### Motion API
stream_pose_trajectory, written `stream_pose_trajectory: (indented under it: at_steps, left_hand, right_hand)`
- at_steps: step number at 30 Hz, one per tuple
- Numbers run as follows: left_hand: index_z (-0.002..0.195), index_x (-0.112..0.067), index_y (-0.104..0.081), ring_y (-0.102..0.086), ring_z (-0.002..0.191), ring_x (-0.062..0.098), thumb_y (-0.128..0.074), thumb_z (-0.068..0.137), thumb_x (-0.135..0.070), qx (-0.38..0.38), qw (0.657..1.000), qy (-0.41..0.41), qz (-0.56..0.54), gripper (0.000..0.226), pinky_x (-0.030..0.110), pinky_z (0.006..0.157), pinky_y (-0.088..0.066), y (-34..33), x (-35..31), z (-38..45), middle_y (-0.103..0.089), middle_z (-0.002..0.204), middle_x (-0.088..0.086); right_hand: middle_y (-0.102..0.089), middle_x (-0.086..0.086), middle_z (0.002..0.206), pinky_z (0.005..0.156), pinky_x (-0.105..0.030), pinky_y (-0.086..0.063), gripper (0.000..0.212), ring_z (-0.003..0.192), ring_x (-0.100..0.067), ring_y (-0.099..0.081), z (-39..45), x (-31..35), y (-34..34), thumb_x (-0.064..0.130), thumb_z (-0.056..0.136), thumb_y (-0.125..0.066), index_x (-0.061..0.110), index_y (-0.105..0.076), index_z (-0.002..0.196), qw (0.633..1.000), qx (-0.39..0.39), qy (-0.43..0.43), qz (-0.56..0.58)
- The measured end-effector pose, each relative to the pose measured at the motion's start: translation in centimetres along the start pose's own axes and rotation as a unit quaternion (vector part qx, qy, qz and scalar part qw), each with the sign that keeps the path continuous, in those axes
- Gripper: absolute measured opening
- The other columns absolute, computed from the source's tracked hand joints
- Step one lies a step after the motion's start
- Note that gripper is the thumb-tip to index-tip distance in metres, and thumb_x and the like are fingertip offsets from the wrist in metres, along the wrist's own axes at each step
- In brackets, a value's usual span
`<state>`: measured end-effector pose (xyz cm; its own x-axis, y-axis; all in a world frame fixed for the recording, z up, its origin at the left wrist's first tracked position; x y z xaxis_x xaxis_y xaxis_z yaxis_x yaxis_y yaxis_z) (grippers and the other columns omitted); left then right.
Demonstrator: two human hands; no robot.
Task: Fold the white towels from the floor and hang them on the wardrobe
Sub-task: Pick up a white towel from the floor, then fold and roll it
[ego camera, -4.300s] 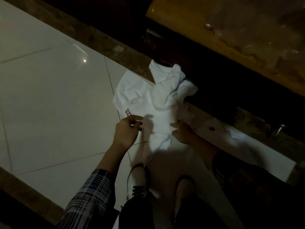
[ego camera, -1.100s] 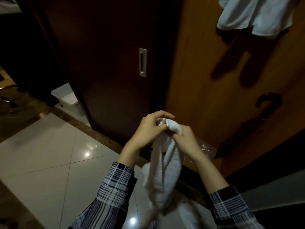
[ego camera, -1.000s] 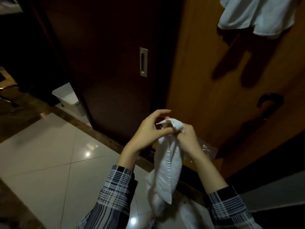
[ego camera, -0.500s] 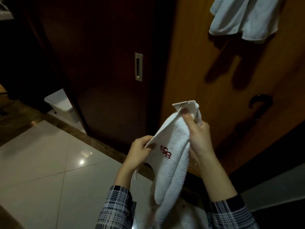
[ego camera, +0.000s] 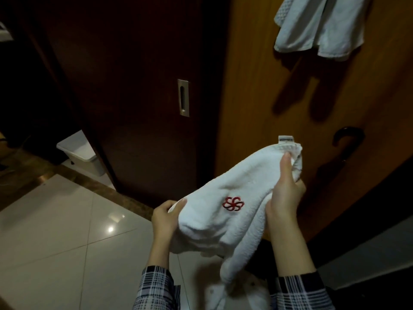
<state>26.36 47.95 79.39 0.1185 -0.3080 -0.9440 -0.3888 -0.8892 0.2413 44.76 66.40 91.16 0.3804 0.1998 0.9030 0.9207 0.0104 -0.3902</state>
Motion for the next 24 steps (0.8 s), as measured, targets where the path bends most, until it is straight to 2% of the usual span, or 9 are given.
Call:
stream_pose_trajectory:
  at_steps: [2, 4, 7, 11, 14, 16, 19, 22, 24]
  left_hand:
    - [0.072, -0.010, -0.066, -0.060, 0.071, 0.020, -0.066, 0.088, -0.031, 0.032, 0.998, 0.040, -0.036, 0.026, 0.026, 0.062, -0.045, -0.4, -1.2, -0.5, -0.066, 0.071, 0.006]
    - [0.072, -0.007, -0.064, -0.059, 0.070, 0.025, -0.065, 0.089, -0.034, 0.055, 0.991, 0.077, -0.100, 0.032, 0.032, 0.064, -0.048, -1.0, -2.4, -0.9, -0.064, 0.071, 0.012]
    - [0.086, -0.006, -0.068, -0.066, 0.077, 0.028, -0.062, 0.091, -0.034, 0.080, 0.982, 0.091, -0.143, 0.029, 0.038, 0.072, -0.055, -2.2, -4.4, -2.1, -0.069, 0.080, 0.014]
    - [0.093, -0.008, -0.066, -0.067, 0.078, 0.024, -0.057, 0.095, -0.024, 0.108, 0.959, 0.113, -0.238, 0.018, 0.034, 0.069, -0.056, -4.0, -6.4, -3.7, -0.070, 0.083, 0.012]
    - [0.105, -0.004, -0.062, -0.067, 0.080, 0.022, -0.052, 0.097, -0.022, 0.143, 0.932, 0.128, -0.308, 0.022, 0.030, 0.066, -0.057, -5.4, -7.4, -4.6, -0.069, 0.089, 0.011]
    - [0.106, -0.004, -0.063, -0.068, 0.072, 0.018, -0.053, 0.095, -0.030, 0.179, 0.907, 0.143, -0.353, 0.029, 0.026, 0.059, -0.056, -6.1, -8.1, -5.8, -0.069, 0.084, 0.010]
    - [0.113, -0.002, -0.064, -0.067, 0.092, 0.025, -0.061, 0.080, -0.046, 0.255, 0.847, 0.142, -0.445, 0.055, 0.036, 0.087, -0.051, -7.0, -9.6, -7.5, -0.067, 0.104, 0.018]
    - [0.127, -0.014, -0.057, -0.064, 0.108, 0.025, -0.074, 0.072, -0.030, 0.286, 0.884, 0.023, -0.369, 0.060, 0.036, 0.094, -0.050, -6.8, -10.4, -8.0, -0.064, 0.121, 0.013]
    - [0.127, -0.021, -0.054, -0.064, 0.108, 0.018, -0.074, 0.077, -0.010, 0.275, 0.912, -0.043, -0.302, 0.056, 0.030, 0.090, -0.054, -6.3, -10.8, -8.2, -0.065, 0.122, 0.007]
  right_hand:
    - [-0.072, 0.002, 0.095, 0.083, -0.036, -0.057, 0.008, 0.090, -0.015, -0.070, 0.0, -0.3, 0.3, 0.028, 0.092, -0.062, 0.025, -0.067, 0.088, 0.997, -0.009, 0.054, -0.047]
    - [-0.067, 0.012, 0.097, 0.082, -0.023, -0.054, 0.016, 0.091, -0.007, -0.066, -0.4, -1.2, 0.3, 0.018, 0.096, -0.055, 0.031, -0.063, 0.095, 0.989, 0.008, 0.093, -0.115]
    - [-0.064, 0.010, 0.100, 0.064, -0.003, -0.046, 0.021, 0.083, 0.005, -0.058, -1.4, -3.5, 0.6, 0.011, 0.096, -0.052, 0.025, -0.062, 0.109, 0.980, 0.038, 0.092, -0.170]
    - [-0.063, -0.005, 0.096, 0.062, -0.006, -0.047, 0.028, 0.088, -0.015, -0.062, -3.4, -6.0, -0.5, -0.011, 0.090, -0.047, 0.010, -0.062, 0.101, 0.969, 0.117, 0.086, -0.200]
    - [-0.061, 0.002, 0.103, 0.067, -0.007, -0.048, 0.040, 0.094, -0.005, -0.060, -5.5, -6.7, -2.3, -0.016, 0.087, -0.046, 0.010, -0.061, 0.113, 0.954, 0.210, 0.074, -0.198]
    - [-0.058, 0.005, 0.114, 0.072, -0.003, -0.045, 0.052, 0.102, 0.002, -0.055, -6.1, -6.8, -2.8, -0.018, 0.086, -0.047, 0.011, -0.056, 0.127, 0.952, 0.227, 0.072, -0.191]
    - [-0.050, -0.001, 0.137, 0.092, -0.013, -0.047, 0.062, 0.121, -0.010, -0.051, -5.9, -6.7, -3.0, -0.011, 0.088, -0.049, 0.020, -0.044, 0.142, 0.957, 0.196, 0.072, -0.202]
    - [-0.052, -0.014, 0.136, 0.099, -0.039, -0.049, 0.052, 0.122, -0.025, -0.054, -5.7, -6.6, -3.7, 0.019, 0.092, -0.055, 0.017, -0.042, 0.142, 0.953, 0.220, 0.055, -0.199]
    - [-0.050, -0.013, 0.138, 0.092, -0.027, -0.052, 0.052, 0.121, -0.023, -0.054, -5.9, -6.6, -4.1, 0.035, 0.093, -0.050, 0.016, -0.043, 0.142, 0.948, 0.244, 0.058, -0.197]
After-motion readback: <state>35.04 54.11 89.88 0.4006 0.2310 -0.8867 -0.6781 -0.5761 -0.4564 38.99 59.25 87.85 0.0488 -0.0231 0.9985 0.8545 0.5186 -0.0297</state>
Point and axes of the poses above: each hand's wrist, its own z-axis towards the middle knuckle, its own y-axis out of the back of the hand, x = y × z, the point moved 6 cm from there along z, towards the middle knuckle
